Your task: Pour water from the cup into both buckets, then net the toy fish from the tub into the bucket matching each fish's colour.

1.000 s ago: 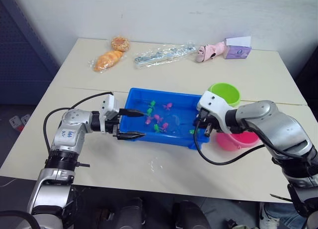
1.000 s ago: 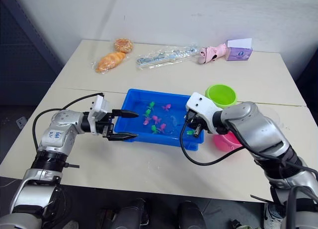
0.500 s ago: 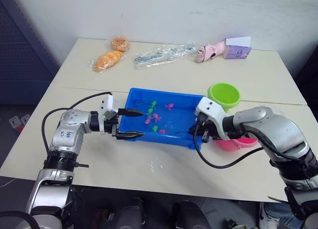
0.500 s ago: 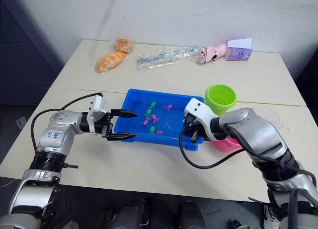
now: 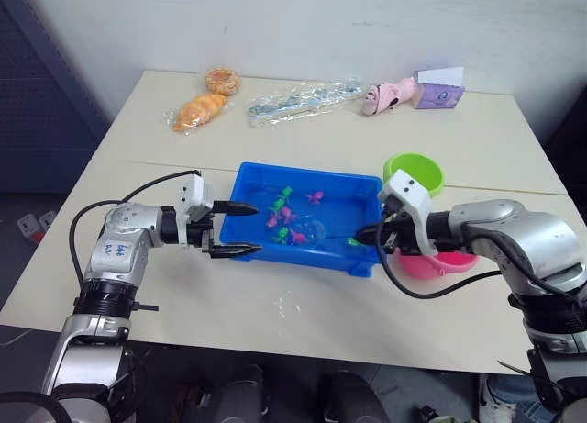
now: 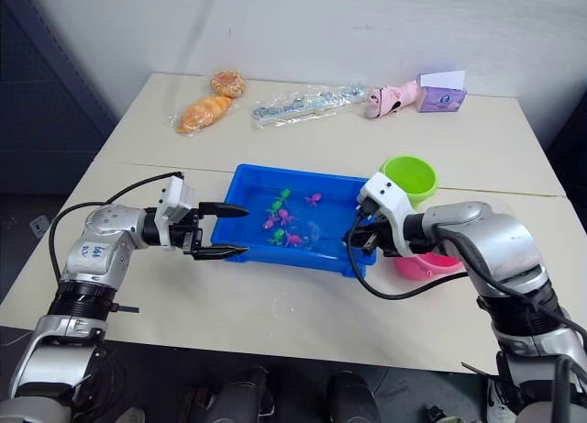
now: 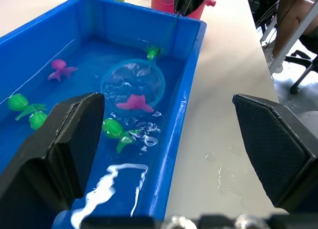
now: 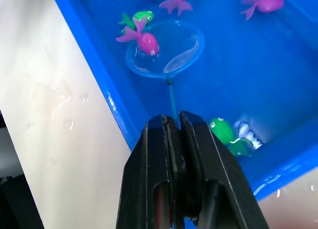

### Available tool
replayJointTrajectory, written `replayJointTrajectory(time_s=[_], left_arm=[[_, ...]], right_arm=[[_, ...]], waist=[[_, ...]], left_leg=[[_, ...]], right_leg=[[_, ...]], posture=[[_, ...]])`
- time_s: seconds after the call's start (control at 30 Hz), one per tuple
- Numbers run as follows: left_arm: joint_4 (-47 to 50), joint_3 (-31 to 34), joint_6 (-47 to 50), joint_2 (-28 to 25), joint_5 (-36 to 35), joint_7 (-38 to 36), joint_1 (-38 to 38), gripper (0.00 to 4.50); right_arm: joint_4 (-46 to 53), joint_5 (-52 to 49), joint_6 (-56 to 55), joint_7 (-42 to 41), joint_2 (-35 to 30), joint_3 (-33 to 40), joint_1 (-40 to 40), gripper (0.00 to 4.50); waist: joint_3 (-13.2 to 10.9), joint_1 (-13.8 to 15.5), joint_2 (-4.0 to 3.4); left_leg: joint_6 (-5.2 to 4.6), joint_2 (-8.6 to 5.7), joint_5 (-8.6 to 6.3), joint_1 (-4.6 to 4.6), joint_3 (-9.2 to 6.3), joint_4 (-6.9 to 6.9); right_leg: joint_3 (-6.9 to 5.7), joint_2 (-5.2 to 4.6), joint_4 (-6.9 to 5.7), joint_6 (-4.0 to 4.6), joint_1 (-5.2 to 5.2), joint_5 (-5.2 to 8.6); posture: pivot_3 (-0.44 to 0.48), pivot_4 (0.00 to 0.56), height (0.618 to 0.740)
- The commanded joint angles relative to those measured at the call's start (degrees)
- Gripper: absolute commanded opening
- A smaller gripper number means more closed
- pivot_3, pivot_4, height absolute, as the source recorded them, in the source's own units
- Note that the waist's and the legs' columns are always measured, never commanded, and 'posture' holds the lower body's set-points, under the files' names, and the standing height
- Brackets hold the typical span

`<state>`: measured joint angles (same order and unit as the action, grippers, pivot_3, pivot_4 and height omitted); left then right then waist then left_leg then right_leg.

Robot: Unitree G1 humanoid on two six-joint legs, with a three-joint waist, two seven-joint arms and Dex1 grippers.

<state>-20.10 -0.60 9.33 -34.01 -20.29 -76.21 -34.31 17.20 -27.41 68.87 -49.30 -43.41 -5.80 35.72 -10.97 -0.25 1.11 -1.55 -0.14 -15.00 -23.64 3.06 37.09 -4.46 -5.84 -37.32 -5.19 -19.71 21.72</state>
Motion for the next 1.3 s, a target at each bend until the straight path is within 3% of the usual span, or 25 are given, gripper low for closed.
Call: replayJointTrajectory(time_s=[0.03, 0.43, 0.6, 0.93, 1.1, 1.3], left_arm=[[2.28, 1.19, -0.1, -0.85, -0.78, 0.22, 0.34, 4.44], [2.72, 2.46, 1.67, -0.62, -2.36, 0.93, -0.5, 4.44], [3.49, 3.33, 5.1, 1.44, -5.06, 2.15, -2.14, 4.44], [1.43, 0.18, 7.67, 6.14, -5.79, -0.99, -7.4, 4.44], [-2.41, -1.99, 6.24, 9.28, -4.87, -3.61, -10.69, 4.44], [-5.74, -3.03, 4.32, 11.56, -4.21, -5.49, -12.67, 4.44]], right_arm=[[1.15, -2.14, -0.06, -0.18, -0.9, 2.95, -0.99, 0.0], [5.97, -7.8, -2.69, -0.43, -3.85, 12.64, -7.42, 0.0], [13.02, -12.38, 0.09, 3.43, -2.93, 22.36, -13.45, 0.0], [29.32, -22.88, -0.92, 10.47, 0.53, 50.75, -30.84, 0.0], [34.12, -20.06, -6.86, 9.19, 1.65, 64.46, -45.41, 0.0], [34.67, -12.55, -20.85, 5.84, 6.39, 69.55, -60.96, 0.0]], waist=[[0.0, 0.0, 0.0], [0.0, 0.08, 0.0], [0.0, 0.28, 0.0], [0.0, 0.87, -0.01], [0.0, 1.63, -0.01], [0.0, 1.56, -0.02]], left_leg=[[0.0, 0.0, 0.0, 0.0, 0.0, 0.0], [-0.01, 0.0, 0.0, -0.02, 0.0, -0.02], [-0.02, 0.0, -0.01, -0.02, -0.04, -0.03], [-0.02, -0.02, -0.01, -0.01, -0.1, -0.05], [-0.01, -0.01, -0.01, 0.04, -0.08, -0.1], [-0.02, -0.02, -0.01, 0.17, 0.08, -0.14]], right_leg=[[0.0, 0.0, 0.0, 0.0, 0.0, 0.0], [0.0, 0.0, 0.07, 0.0, 0.01, 0.0], [-0.03, 0.0, 0.26, 0.0, 0.06, 0.0], [-0.13, 0.04, 0.31, -0.03, 0.21, -0.01], [-0.11, 0.1, 0.37, -0.03, 0.25, -0.01], [0.06, 0.16, 0.44, -0.06, 0.26, -0.02]], posture=[[0.0, 0.15, 0.74], [0.0, 0.15, 0.74], [0.0, 0.15, 0.74], [0.0, 0.15, 0.74], [0.0, 0.15, 0.74], [0.0, 0.15, 0.74]])
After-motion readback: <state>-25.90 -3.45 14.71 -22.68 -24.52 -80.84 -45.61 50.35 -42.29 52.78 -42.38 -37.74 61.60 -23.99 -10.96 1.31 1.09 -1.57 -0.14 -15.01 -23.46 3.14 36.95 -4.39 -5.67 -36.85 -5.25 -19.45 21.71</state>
